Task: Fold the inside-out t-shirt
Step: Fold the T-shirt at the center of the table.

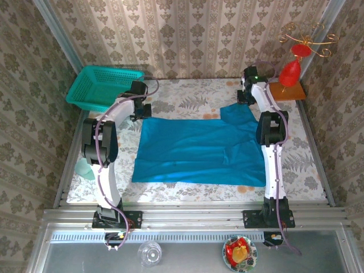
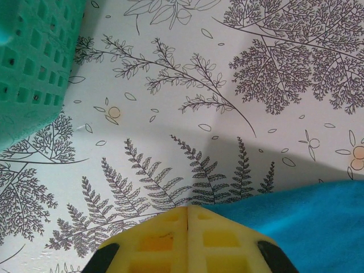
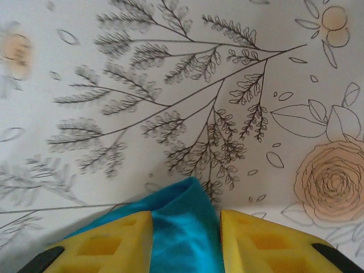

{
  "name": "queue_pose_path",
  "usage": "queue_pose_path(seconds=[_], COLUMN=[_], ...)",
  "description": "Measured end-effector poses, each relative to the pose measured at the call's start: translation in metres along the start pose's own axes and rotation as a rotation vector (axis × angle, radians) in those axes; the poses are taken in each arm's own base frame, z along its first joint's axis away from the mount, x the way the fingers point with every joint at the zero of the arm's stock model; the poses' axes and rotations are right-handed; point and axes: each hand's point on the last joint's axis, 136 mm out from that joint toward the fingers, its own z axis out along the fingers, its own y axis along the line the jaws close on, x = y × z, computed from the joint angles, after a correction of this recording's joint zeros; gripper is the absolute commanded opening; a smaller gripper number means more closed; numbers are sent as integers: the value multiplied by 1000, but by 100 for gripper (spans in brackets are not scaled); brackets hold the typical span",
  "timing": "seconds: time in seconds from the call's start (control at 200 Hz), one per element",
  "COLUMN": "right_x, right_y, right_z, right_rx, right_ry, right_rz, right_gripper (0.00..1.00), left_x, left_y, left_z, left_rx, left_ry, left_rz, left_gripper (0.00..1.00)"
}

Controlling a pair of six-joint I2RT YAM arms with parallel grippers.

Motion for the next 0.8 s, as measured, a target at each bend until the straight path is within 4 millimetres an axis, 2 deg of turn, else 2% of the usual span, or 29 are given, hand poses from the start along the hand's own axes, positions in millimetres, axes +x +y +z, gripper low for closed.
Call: queue_pose_path(seconds=[0.16, 0.27, 0.455, 0.575, 0.705, 0.8], right_x=[0, 0, -5, -17, -37, -40], right_y=[-2, -3, -10, -15, -17, -18], right_z=[1, 0, -7, -33, -82, -115], right_rx=[15, 20, 57, 76, 73, 70], right_ry=[2, 0, -15, -63, -152, -195], right_rz=[-19, -17, -10, -4, 10, 25], right_gripper=[9, 1, 0, 0, 0, 0], left_x=[0, 0, -4, -18, -26, -30], left_y=[0, 0, -1, -1, 0, 1], left_z=[0, 0, -2, -8, -9, -10], left_rx=[0, 0, 2, 13, 21, 30], left_ry=[0, 0, -10, -49, -74, -92], left_rz=[0, 1, 14, 18, 16, 12], left_gripper=[0, 0, 0, 0, 0, 0])
